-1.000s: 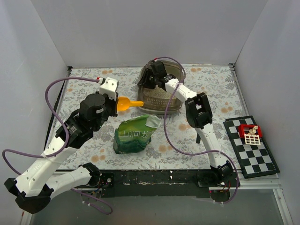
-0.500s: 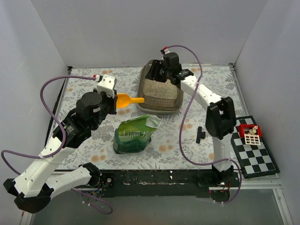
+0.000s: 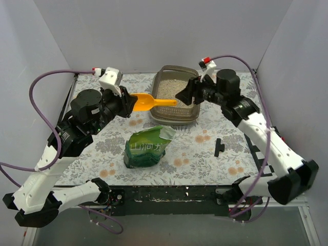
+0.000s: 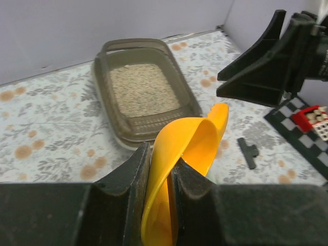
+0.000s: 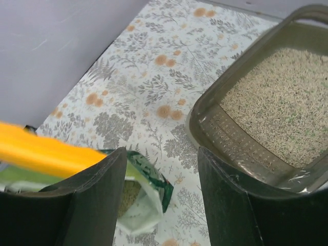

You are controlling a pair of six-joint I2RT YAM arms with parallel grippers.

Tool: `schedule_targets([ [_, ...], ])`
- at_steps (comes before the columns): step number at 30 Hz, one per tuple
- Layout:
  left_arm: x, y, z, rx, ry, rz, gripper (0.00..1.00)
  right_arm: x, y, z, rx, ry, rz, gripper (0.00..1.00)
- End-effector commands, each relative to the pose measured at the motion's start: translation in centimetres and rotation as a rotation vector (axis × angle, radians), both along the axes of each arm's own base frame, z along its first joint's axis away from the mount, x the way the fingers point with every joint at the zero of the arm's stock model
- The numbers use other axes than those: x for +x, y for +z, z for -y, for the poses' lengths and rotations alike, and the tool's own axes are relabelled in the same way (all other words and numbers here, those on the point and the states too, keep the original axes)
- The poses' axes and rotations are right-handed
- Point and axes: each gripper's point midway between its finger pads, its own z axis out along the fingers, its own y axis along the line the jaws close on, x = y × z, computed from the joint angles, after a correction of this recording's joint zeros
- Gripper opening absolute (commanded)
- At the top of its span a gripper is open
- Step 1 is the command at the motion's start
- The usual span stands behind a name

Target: Fill the litter box with clean litter

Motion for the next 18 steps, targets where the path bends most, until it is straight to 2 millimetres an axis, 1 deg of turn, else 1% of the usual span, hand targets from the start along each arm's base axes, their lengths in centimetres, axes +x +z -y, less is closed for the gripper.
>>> schedule_targets([
  [1,-1.8,2.3,3.5,-0.162,-0.167,-0.071,0.00,-6.7,5.0,2.3,0.011,0.147,0.206,0.66],
  [3,-2.1,2.8,4.7,-0.206,-0.211,-0.104,0.00,-8.8,5.8,4.1,0.003,0.128,0.247,0.67],
  [5,-2.7,3.1,5.8,-0.247,-0.263,-0.134,0.00,-10.6,6.8,5.7,0.014,0.096,0.291,0.71],
  [8,-3.1,3.3,6.7,-0.295,-0.302,-0.152,0.00,-13.2,8.1,7.2,0.040,0.095,0.309,0.72],
  [11,-3.3,3.4,7.4,-0.337,-0.333,-0.165,0.00,-14.8,8.4,7.6,0.064,0.109,0.283,0.73],
  [14,-3.8,3.8,8.3,-0.379,-0.382,-0.177,0.00,-16.0,8.8,7.4,0.116,0.147,0.285,0.74],
  [16,-4.1,3.8,8.8,-0.398,-0.411,-0.191,0.00,-16.3,9.6,7.7,0.152,0.124,0.302,0.75],
  [18,-4.6,4.2,9.2,-0.414,-0.444,-0.195,0.00,-16.5,11.0,8.1,0.188,0.104,0.333,0.76],
])
